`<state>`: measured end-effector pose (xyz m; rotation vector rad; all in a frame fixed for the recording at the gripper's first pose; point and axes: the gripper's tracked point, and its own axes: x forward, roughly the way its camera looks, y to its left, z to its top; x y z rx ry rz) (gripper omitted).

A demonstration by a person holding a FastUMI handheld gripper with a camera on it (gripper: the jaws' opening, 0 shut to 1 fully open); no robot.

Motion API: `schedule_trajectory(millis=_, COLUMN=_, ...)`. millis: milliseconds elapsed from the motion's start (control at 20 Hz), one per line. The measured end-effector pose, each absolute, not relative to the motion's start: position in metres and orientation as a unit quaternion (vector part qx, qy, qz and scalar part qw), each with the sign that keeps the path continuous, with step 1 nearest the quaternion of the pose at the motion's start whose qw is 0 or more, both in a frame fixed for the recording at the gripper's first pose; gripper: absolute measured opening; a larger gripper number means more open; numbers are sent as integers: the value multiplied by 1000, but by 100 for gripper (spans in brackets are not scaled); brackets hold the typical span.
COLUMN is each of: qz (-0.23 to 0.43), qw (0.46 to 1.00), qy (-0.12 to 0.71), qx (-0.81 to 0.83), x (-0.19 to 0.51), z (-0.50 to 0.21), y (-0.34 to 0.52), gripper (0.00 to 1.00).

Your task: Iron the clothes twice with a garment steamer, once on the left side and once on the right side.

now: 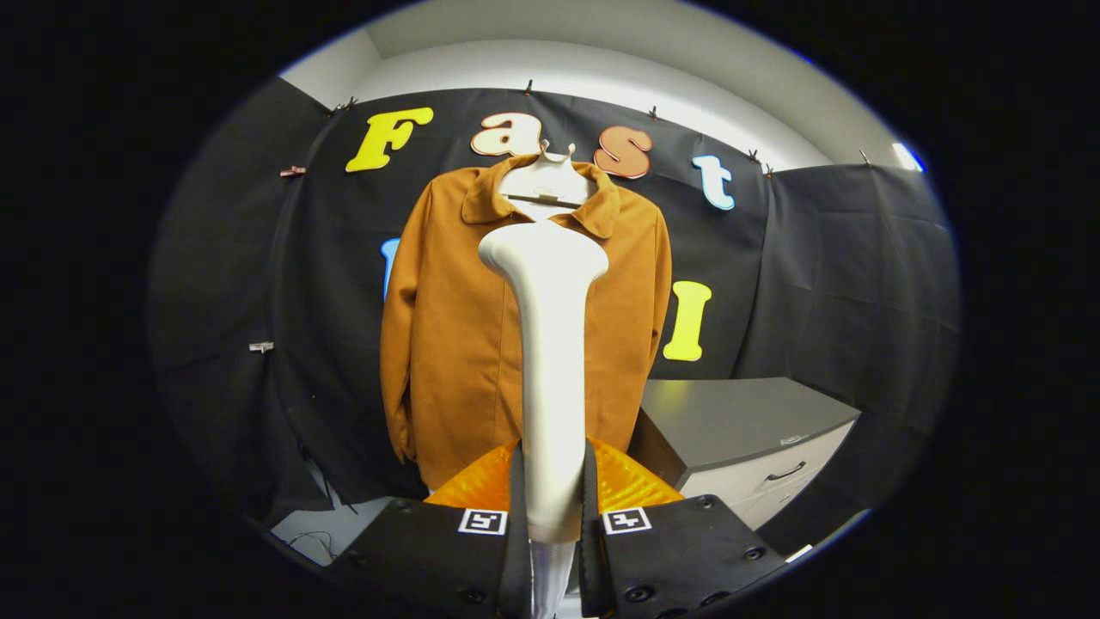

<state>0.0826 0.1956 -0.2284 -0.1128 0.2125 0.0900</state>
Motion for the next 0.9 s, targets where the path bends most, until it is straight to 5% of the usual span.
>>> schedule_trajectory(millis=900, qz=56, qw=996, qy=63, qx=-21, x=63, z=-110, y=145, gripper=25)
